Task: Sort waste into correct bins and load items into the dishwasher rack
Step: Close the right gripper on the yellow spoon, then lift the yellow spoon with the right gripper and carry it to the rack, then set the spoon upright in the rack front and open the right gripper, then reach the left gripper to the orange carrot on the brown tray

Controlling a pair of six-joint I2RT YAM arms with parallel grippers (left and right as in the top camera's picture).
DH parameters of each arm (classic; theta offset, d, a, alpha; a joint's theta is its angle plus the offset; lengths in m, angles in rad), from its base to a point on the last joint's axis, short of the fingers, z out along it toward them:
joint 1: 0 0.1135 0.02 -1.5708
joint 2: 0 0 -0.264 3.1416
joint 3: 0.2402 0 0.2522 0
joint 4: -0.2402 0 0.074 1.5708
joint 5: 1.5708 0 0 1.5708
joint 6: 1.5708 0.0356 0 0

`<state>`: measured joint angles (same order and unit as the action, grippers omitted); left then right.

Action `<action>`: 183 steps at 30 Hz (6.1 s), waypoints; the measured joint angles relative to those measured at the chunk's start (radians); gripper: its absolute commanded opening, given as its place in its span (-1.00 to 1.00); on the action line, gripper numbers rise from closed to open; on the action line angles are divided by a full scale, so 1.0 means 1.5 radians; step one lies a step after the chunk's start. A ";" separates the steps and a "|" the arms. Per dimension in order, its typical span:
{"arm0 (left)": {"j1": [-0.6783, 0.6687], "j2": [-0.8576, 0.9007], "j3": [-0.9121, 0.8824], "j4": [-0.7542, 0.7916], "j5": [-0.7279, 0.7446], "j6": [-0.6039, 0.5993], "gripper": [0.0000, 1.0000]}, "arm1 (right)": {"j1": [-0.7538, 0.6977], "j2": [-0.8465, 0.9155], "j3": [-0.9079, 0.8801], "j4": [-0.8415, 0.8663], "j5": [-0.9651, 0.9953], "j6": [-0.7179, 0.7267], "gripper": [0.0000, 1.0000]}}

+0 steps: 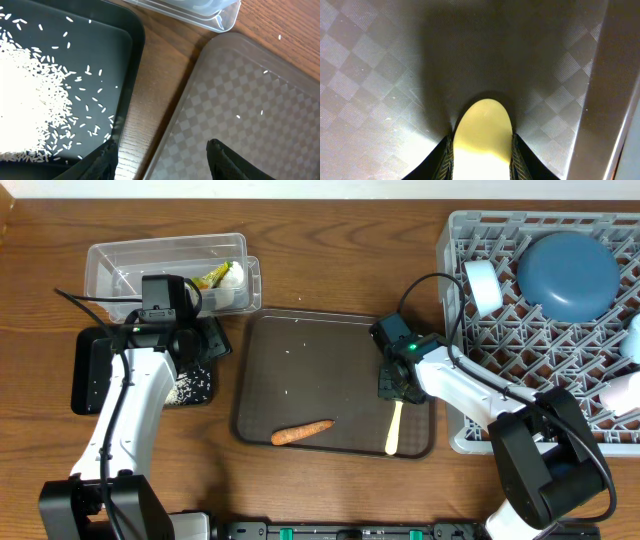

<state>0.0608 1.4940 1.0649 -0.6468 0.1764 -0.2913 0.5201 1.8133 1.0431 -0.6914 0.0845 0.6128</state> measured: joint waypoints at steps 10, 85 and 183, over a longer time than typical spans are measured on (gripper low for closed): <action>0.000 0.000 0.000 0.000 0.000 0.000 0.19 | -0.001 0.000 -0.001 0.027 -0.024 -0.056 -0.48; 0.000 0.000 0.000 0.000 0.000 0.000 0.20 | -0.003 -0.013 0.011 0.096 -0.170 -0.200 -0.98; -0.254 0.000 0.000 -0.074 0.000 0.253 0.53 | -0.249 -0.159 0.125 0.000 -0.249 -0.415 0.54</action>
<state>-0.3195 1.4940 1.0649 -0.7578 0.1764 0.0887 0.1471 1.5749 1.2312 -0.6914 -0.2890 -0.0093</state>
